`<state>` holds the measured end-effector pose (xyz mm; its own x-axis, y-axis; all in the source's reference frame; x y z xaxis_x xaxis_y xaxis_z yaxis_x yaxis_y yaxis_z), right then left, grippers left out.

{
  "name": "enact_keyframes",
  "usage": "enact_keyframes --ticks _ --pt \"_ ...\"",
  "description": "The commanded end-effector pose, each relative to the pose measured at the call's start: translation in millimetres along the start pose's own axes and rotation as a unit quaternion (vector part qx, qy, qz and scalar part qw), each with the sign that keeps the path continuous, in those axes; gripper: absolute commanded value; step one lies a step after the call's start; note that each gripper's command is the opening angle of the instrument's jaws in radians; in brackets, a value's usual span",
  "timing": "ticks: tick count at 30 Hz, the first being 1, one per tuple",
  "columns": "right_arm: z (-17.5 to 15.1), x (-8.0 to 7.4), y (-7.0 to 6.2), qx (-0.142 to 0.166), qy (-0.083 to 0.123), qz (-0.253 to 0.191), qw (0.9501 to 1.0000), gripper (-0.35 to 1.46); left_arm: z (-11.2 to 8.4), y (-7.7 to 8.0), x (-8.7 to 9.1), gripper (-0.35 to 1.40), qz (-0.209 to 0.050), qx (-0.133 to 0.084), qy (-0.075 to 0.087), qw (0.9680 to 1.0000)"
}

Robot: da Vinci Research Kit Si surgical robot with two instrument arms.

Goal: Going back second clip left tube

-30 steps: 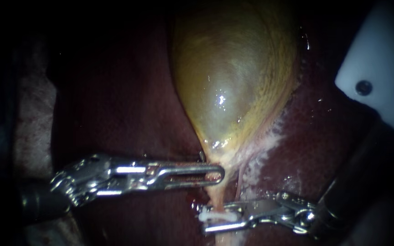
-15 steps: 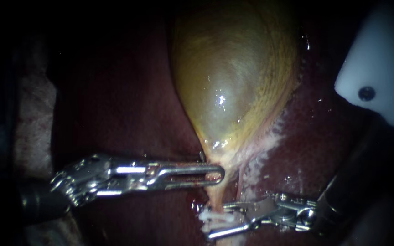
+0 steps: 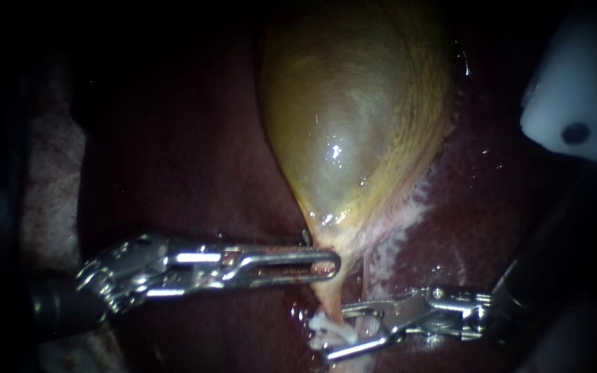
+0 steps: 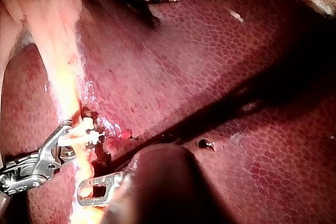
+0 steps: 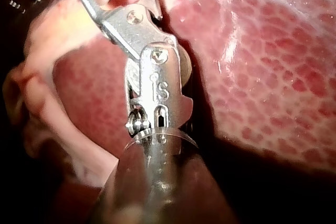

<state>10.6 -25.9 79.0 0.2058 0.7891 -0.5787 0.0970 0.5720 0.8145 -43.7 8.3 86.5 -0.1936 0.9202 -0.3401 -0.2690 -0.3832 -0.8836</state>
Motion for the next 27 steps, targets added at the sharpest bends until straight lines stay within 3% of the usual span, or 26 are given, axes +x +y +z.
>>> enact_keyframes --ticks 1,27 --pt "0.0 -0.1 0.0 0.0 -0.001 -0.003 1.0 0.5 0.0 0.0 0.0 -0.35 0.0 0.0 0.0 1.0" --pt "2.7 0.0 0.4 -0.007 0.003 -0.013 0.9999 0.5 0.1 0.0 0.0 -0.35 0.0 0.0 0.0 1.0"
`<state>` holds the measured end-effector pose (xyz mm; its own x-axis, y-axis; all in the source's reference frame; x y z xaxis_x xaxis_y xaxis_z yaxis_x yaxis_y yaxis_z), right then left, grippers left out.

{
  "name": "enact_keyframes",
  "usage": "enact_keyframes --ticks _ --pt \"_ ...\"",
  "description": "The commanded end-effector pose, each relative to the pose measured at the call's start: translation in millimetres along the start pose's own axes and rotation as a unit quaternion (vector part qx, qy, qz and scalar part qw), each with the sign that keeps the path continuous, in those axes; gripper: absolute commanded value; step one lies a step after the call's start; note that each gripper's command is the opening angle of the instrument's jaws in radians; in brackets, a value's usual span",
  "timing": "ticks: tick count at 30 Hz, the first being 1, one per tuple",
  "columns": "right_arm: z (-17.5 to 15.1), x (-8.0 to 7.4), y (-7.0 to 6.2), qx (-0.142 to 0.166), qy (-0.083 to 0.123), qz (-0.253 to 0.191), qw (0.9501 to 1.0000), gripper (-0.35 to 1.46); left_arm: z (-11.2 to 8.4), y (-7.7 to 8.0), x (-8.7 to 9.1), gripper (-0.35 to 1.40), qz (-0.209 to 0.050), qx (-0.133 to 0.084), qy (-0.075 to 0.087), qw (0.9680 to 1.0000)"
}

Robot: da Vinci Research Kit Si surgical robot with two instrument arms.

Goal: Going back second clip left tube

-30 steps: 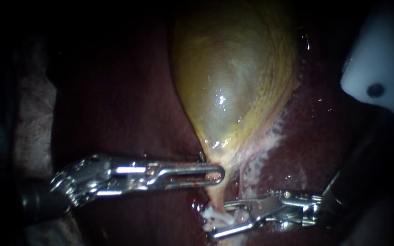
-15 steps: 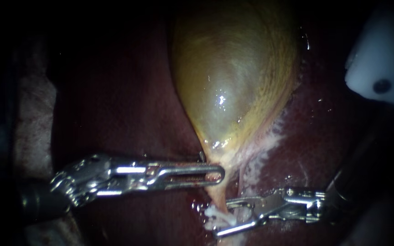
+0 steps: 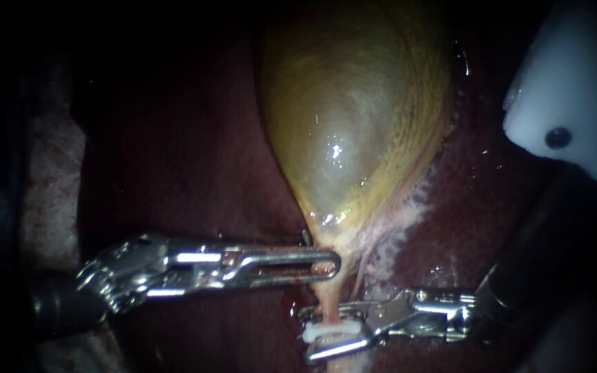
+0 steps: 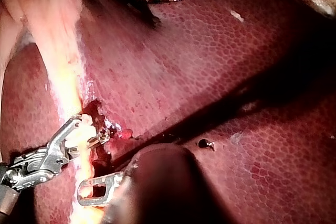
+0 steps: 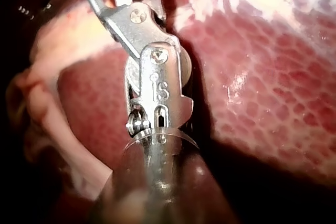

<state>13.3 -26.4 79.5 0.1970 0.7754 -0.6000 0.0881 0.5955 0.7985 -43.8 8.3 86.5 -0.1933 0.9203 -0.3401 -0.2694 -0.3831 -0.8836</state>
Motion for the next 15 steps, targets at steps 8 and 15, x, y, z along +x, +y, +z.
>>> enact_keyframes --ticks 8,15 --pt "-1.6 0.4 0.1 0.003 -0.008 -0.011 0.9999 0.5 0.0 0.0 0.0 -0.35 0.0 0.0 0.0 1.0" --pt "-3.5 1.2 -0.1 0.006 -0.019 -0.035 0.9992 0.5 0.0 0.0 0.0 -0.35 0.0 0.0 0.0 1.0"
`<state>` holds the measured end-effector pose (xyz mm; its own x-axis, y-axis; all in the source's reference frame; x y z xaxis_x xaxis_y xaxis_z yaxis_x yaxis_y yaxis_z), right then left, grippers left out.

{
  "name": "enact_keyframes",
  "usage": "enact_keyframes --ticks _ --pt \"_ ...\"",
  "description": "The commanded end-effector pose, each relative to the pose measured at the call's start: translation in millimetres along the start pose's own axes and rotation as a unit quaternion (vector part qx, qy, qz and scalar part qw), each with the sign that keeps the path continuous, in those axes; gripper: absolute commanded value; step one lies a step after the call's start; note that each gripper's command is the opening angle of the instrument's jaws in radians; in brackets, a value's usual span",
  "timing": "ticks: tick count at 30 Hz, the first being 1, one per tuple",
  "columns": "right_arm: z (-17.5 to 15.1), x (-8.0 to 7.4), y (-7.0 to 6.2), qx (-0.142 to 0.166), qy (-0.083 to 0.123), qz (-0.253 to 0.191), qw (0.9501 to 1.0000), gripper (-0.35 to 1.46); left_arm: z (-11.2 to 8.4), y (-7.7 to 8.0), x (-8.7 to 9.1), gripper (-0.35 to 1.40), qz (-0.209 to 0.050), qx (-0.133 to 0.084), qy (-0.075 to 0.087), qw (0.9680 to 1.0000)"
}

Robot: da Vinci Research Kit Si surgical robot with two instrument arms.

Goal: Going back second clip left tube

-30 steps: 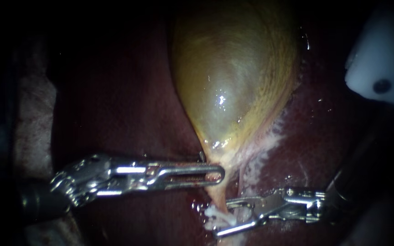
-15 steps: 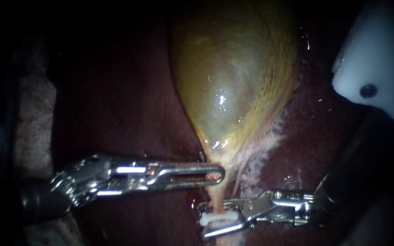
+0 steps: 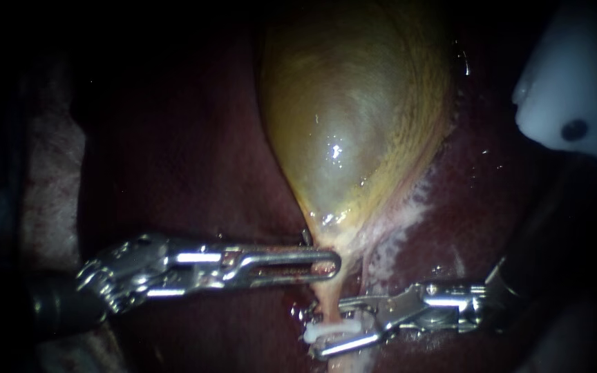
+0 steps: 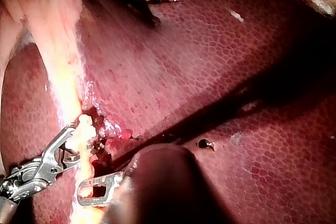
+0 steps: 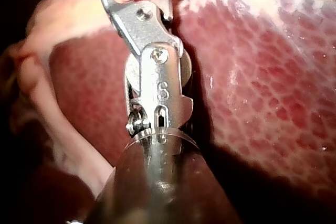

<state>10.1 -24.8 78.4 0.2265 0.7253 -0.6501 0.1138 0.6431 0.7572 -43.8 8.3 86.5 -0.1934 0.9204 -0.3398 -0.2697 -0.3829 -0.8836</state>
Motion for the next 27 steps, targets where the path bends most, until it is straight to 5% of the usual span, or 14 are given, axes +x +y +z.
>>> enact_keyframes --ticks 1,19,27 --pt "-0.3 0.1 0.0 0.0 -0.002 -0.005 1.0 0.5 0.0 0.0 0.0 -0.35 0.0 0.0 0.0 1.0" --pt "-7.2 2.5 -2.1 0.003 -0.024 -0.06 0.9979 0.49 0.0 0.0 0.0 -0.35 0.0 0.0 0.0 1.0" --pt "-11.5 4.3 -3.1 -0.018 -0.013 -0.129 0.9914 0.48 0.0 -0.2 0.0 -0.35 0.001 -0.001 0.0 1.0"
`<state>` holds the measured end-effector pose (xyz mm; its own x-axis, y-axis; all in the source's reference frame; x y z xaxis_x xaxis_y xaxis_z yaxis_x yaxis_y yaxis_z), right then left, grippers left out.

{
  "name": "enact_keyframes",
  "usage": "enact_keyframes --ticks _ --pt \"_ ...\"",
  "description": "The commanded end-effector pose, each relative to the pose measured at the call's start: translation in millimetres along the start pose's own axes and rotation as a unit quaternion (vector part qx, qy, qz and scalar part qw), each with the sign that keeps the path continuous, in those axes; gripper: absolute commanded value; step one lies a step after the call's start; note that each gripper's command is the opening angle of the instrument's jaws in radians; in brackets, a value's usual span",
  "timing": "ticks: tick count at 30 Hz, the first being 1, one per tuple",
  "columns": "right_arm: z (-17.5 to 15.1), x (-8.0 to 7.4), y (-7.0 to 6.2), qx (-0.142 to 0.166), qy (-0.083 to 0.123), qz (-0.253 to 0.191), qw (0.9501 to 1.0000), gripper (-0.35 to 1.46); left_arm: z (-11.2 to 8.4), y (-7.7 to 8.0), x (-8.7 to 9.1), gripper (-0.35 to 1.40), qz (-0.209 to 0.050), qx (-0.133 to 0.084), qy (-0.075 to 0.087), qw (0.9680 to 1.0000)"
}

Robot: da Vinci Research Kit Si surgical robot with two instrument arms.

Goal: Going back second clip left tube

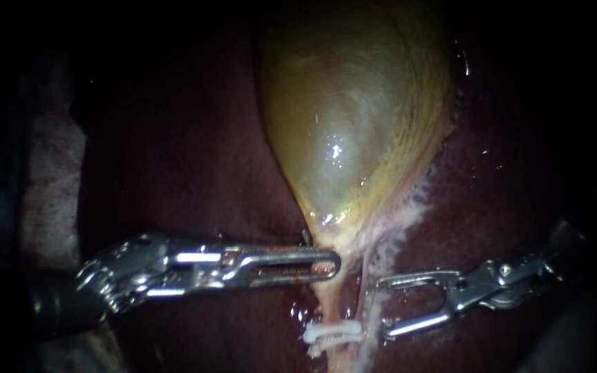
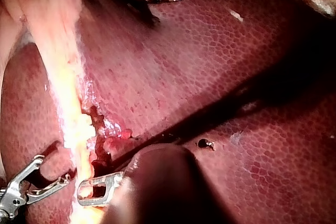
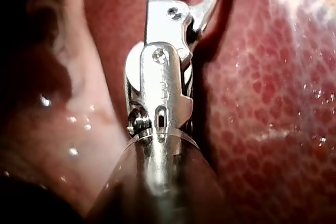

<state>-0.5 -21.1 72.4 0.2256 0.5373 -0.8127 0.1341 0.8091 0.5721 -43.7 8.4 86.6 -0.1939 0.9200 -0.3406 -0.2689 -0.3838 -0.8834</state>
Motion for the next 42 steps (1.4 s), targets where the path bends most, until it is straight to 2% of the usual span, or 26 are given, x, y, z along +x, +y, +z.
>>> enact_keyframes --ticks 1,6,11,20,31,42 --pt "-0.5 0.4 0.3 -0.007 0.01 -0.022 0.9997 0.48 0.1 -0.1 0.0 -0.35 0.0 0.0 0.0 1.0" --pt "-2.4 1.5 0.4 -0.019 0.032 -0.054 0.9979 0.48 0.1 -0.2 -0.1 -0.35 0.0 0.0 0.0 1.0" --pt "-3.6 1.7 0.7 -0.026 0.046 -0.07 0.9961 0.48 0.1 -0.4 -0.1 -0.35 0.001 0.0 0.0 1.0" --pt "-3.9 1.7 0.8 -0.027 0.05 -0.074 0.9956 0.48 0.6 -1.6 -0.4 -0.35 0.003 0.002 0.001 1.0" --pt "-3.9 1.8 0.8 -0.028 0.054 -0.077 0.9951 0.48 2.9 -4.2 -0.9 -0.35 0.009 0.008 0.006 0.9999" --pt "-3.9 1.8 0.8 -0.028 0.055 -0.078 0.9951 0.49 7.0 -6.0 -1.9 -0.35 0.015 0.017 0.013 0.9997"
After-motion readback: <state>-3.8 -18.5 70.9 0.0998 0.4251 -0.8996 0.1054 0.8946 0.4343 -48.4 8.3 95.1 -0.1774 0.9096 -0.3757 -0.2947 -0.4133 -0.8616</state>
